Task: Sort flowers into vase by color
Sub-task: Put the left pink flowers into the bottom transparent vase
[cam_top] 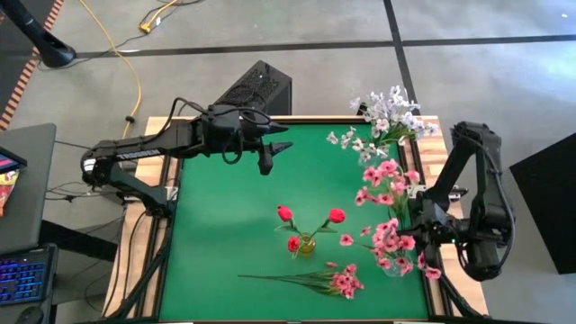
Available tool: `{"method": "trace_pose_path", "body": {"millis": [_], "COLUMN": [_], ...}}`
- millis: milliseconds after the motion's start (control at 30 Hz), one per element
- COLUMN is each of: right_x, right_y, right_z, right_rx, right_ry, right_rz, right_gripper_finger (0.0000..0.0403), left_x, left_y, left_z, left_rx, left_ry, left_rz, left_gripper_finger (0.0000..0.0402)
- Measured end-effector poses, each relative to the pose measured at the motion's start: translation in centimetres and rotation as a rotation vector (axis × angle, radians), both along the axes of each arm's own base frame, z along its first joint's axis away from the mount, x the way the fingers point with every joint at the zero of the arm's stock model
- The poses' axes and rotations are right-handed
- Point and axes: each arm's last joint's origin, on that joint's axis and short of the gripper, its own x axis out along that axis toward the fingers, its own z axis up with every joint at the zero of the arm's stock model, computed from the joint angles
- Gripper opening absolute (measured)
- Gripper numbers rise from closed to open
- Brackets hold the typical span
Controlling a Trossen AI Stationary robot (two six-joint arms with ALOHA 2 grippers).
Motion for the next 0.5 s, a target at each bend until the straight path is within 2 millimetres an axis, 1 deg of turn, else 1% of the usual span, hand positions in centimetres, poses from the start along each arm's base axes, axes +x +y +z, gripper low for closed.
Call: {"method": "trace_pose_path", "body": {"millis": [233, 500], "right_x": [0.2, 0.5], "right_y": [1.1, 2.2], "right_z": [-1.2, -2.7], "right_rx": [-0.124, -0.219], "right_ry": [0.014, 0.04], "right_rz": [-0.009, -0.058], "right_gripper_finger": [0.0026, 0.0028], "left_x": [0.0, 0.0], "left_y": [0.0, -0.1], "left_z": [0.0, 0.0], "left_rx": [-0.015, -0.043], "left_ry": [-0.006, -0.013], "left_rz": [0.004, -0.007], "left_gripper_finger": [0.0203, 0.0203]}}
